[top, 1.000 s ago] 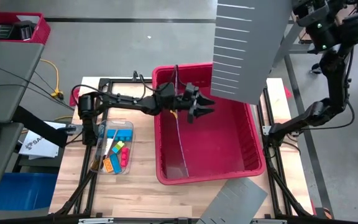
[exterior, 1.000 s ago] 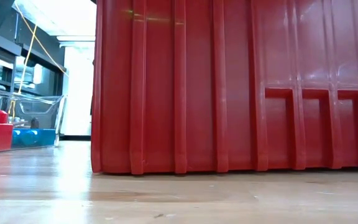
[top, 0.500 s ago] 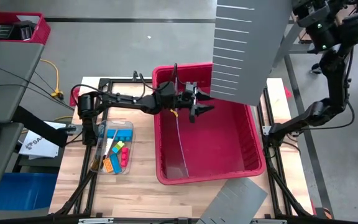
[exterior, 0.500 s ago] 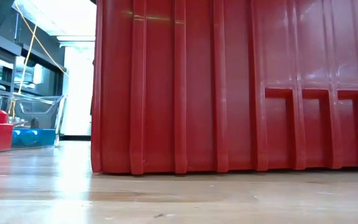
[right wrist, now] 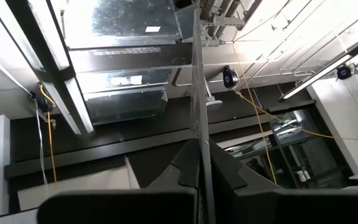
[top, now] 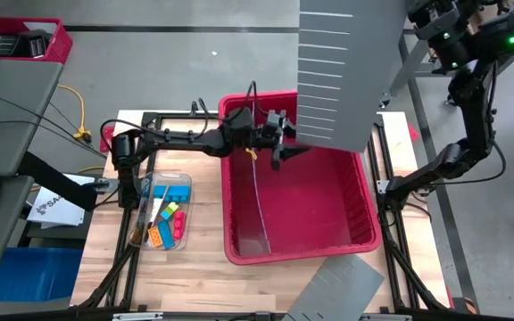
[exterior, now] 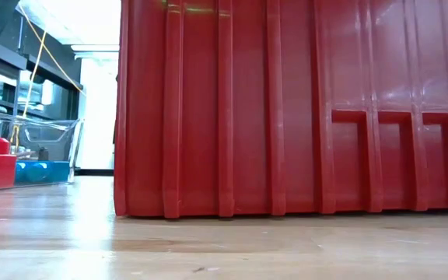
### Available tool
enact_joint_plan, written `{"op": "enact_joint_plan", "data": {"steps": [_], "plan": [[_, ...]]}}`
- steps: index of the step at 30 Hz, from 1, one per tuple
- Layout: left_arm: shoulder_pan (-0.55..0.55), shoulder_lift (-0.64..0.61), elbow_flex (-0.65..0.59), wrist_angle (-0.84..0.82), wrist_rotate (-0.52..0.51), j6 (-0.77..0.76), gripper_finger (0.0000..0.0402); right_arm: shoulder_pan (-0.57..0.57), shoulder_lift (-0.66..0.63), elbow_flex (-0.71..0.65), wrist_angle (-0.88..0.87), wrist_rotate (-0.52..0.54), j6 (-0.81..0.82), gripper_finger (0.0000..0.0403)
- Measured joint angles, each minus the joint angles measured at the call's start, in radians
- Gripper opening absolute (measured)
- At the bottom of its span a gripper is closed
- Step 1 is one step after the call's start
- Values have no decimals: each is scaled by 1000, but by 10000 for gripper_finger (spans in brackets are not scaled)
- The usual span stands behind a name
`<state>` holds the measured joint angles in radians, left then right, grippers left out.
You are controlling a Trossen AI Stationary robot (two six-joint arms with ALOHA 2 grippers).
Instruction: Sort Items/Unsort Items
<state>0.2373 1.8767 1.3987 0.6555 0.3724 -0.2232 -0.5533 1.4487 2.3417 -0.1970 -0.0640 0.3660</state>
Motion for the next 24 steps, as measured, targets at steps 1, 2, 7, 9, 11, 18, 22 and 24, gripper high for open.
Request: {"op": "enact_joint_plan", "data": {"steps": [1,2,7,9,11,18,22,24], "plan": [[-3,0,0,-5,10,-1,227,0,0,0,0,0,0,0],[-5,0,0,-7,15,-4,227,0,0,0,0,-1,1,0],[-12,0,0,1,-10,-36,221,0,0,0,7,-19,17,0],[-7,0,0,2,-12,-64,209,0,0,0,9,-20,18,0],[-2,0,0,1,-15,-71,195,0,1,0,10,-20,19,0],[-1,0,0,4,-34,-65,113,0,9,0,12,-24,19,0],[-1,0,0,26,-34,-112,23,0,12,0,14,-25,26,0],[2,0,0,26,-39,-153,10,0,12,0,13,-26,26,0]]}}
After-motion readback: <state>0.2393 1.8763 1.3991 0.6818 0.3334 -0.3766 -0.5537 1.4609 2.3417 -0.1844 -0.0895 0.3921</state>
